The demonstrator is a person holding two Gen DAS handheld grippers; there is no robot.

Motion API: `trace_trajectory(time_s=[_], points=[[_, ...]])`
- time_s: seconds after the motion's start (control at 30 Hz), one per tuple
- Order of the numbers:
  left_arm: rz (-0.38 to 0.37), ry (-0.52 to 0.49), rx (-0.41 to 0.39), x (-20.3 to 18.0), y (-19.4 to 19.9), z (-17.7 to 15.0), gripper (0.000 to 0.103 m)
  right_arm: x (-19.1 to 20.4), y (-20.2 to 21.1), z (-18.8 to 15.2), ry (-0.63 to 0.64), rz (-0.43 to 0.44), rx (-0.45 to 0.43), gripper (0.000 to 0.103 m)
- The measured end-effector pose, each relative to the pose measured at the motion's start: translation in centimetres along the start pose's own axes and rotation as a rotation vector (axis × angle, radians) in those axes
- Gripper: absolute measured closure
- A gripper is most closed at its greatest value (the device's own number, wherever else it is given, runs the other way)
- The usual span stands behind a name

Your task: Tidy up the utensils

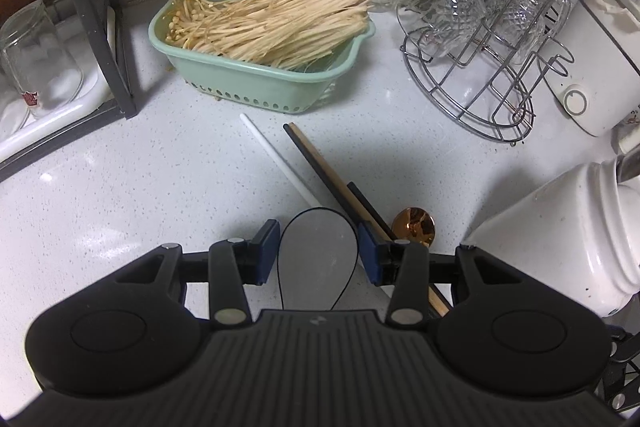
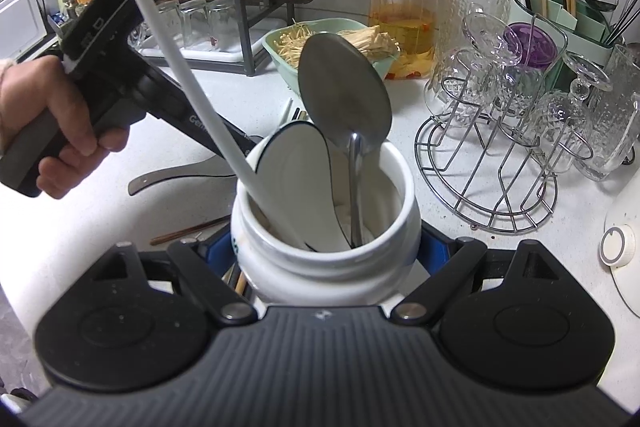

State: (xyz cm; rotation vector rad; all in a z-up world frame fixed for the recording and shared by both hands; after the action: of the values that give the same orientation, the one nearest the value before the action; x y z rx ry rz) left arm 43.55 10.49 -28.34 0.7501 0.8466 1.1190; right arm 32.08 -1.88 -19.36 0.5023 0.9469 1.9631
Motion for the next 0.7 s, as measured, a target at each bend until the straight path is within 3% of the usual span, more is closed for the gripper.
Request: trace_trajectory(time_s=[0.27, 0.57, 0.7], points=[[0.010, -0.018, 0.027, -0.6, 0.1, -0.6, 0.055, 0.1, 0.1, 0.0, -0.014, -0.014, -0.002, 0.012], [0.077, -0.034, 0.018, -1.0, 1.2, -1.0, 0.055, 0.1, 0.2, 0.0, -0.008, -0.009, -0.013, 0.012], [0.102, 0.005, 0.006, -0.8, 2.4, -1.4, 0.055, 0.1, 0.2, 0.0, -0.003, -0.009, -0.013, 0.012]])
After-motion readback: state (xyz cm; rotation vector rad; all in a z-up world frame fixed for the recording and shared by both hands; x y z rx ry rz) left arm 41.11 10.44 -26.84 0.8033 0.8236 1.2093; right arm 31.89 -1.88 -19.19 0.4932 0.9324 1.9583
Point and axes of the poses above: each gripper's, at about its wrist camera, not at the fingertips, and y roughly against the way its jaws point, x to its left, z to its top, the point moved 9 cm from there along -y, roughly the way its jaws point, and after that the axes turned 2 degrees about -z, right-handed, at the moved point
